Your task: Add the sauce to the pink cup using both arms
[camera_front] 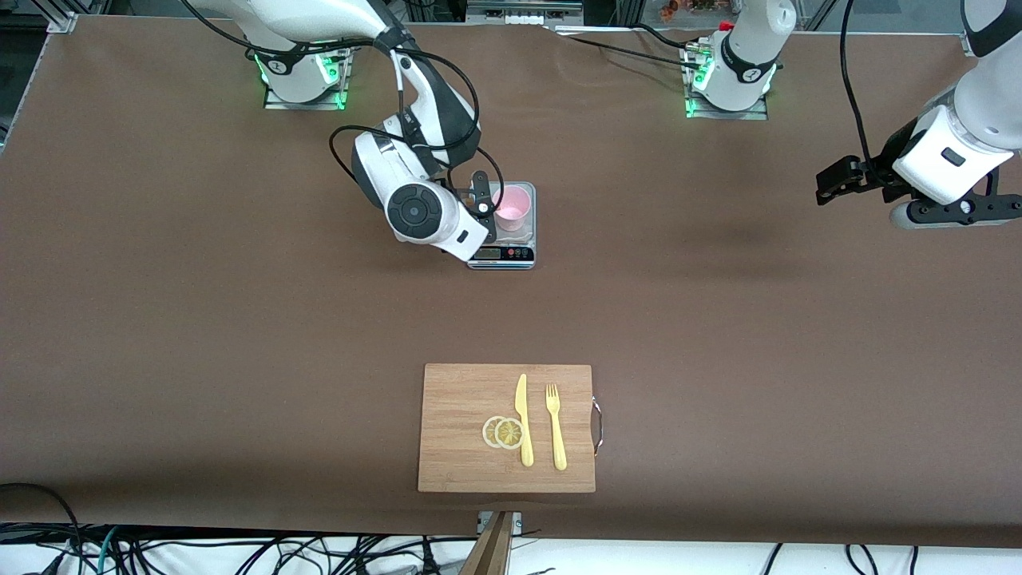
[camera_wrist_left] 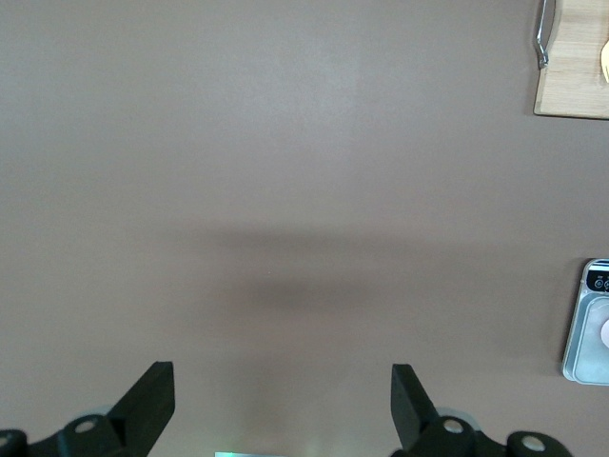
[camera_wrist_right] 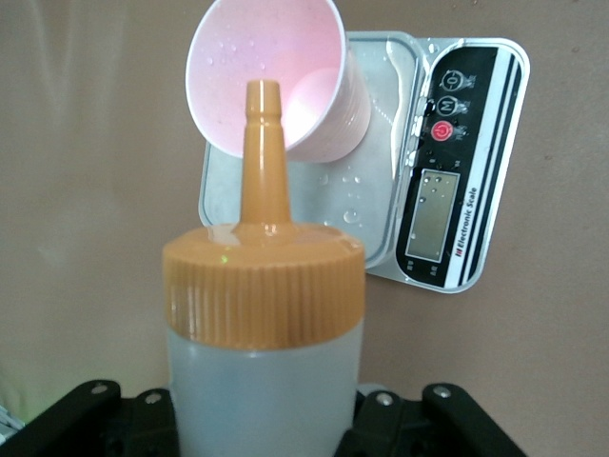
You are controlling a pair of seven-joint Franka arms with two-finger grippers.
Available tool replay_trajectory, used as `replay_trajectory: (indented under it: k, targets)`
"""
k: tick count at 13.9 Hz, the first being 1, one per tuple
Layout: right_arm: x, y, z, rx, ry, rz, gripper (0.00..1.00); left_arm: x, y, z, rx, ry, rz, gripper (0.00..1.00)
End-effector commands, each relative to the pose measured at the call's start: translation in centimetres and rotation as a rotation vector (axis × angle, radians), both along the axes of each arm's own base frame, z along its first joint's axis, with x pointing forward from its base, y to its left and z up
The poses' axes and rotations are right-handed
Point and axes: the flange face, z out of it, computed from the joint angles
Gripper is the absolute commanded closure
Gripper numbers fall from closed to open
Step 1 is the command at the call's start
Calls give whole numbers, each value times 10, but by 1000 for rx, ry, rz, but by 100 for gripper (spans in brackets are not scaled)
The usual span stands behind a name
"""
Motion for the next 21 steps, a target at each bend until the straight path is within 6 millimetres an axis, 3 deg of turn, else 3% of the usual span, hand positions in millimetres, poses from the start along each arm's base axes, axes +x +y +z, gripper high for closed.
replay_trajectory:
  k: [1, 9, 21]
  targets:
    - [-2, 7, 3, -27, -24, 12, 100, 1, 0, 2, -18, -9, 2, 0]
    - [-2, 21, 16, -89, -94, 24, 100, 1, 0, 2, -16, -9, 0, 0]
    - [-16, 35, 10, -152, -136, 112, 100, 1, -1, 2, -15, -9, -3, 0]
